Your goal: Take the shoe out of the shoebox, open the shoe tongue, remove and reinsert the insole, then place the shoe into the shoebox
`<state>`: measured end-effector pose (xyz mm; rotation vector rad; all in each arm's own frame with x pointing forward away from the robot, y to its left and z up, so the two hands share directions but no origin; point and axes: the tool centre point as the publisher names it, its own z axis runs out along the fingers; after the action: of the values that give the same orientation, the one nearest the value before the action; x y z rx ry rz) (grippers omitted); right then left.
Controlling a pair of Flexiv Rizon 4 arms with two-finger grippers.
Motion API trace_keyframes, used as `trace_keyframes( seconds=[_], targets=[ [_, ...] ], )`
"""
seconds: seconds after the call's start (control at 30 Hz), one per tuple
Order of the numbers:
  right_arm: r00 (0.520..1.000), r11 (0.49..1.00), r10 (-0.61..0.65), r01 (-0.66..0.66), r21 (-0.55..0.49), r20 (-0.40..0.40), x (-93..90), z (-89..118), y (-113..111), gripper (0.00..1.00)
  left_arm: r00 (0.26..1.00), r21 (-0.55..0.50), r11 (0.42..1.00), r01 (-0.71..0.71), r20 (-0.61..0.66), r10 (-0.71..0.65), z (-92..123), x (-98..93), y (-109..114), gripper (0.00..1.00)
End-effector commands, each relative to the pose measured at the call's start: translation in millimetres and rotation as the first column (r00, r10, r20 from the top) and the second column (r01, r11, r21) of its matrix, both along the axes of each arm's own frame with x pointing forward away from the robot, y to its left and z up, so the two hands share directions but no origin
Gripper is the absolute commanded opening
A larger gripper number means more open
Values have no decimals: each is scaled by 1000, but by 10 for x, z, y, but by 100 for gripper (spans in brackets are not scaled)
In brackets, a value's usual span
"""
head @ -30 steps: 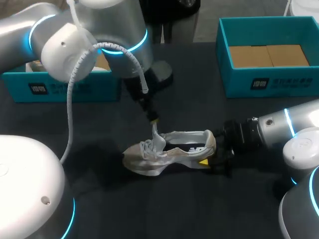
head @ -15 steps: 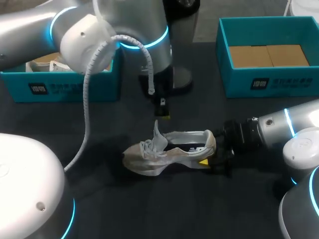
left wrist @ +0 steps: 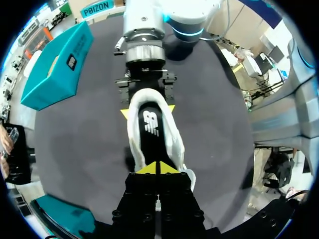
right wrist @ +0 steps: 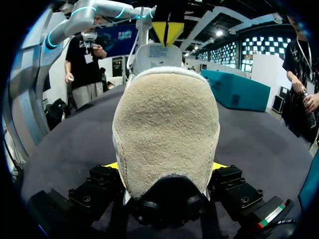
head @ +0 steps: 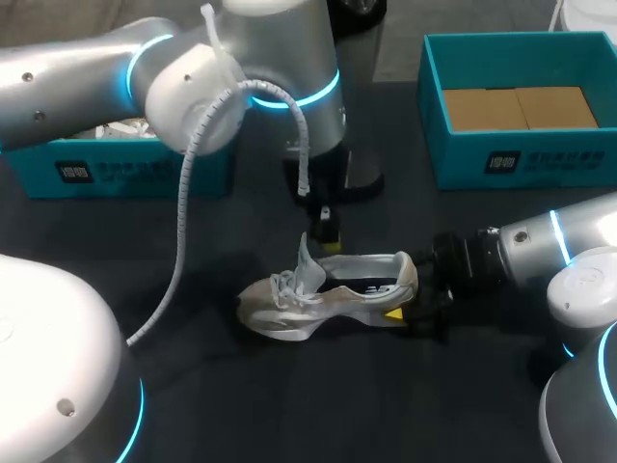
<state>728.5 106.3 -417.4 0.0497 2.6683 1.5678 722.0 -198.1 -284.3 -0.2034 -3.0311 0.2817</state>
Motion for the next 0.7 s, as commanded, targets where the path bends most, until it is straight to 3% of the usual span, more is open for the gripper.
trace_keyframes(
  seconds=[0.03,0.3,0.7],
  targets=[
    [1000,1000,-1,1,-2,0,-3,4,14,0,1000,22,999,26,-7,-26,-193,-17,-143,0],
    [1000,1000,-1,1,-2,0,-3,4,14,0,997,44,997,68,-32,-67,-372,-158,-285,0],
    [1000,1000,-1,1,-2,0,-3,4,14,0,997,82,994,69,-47,-66,-594,-221,-509,0]
  ],
)
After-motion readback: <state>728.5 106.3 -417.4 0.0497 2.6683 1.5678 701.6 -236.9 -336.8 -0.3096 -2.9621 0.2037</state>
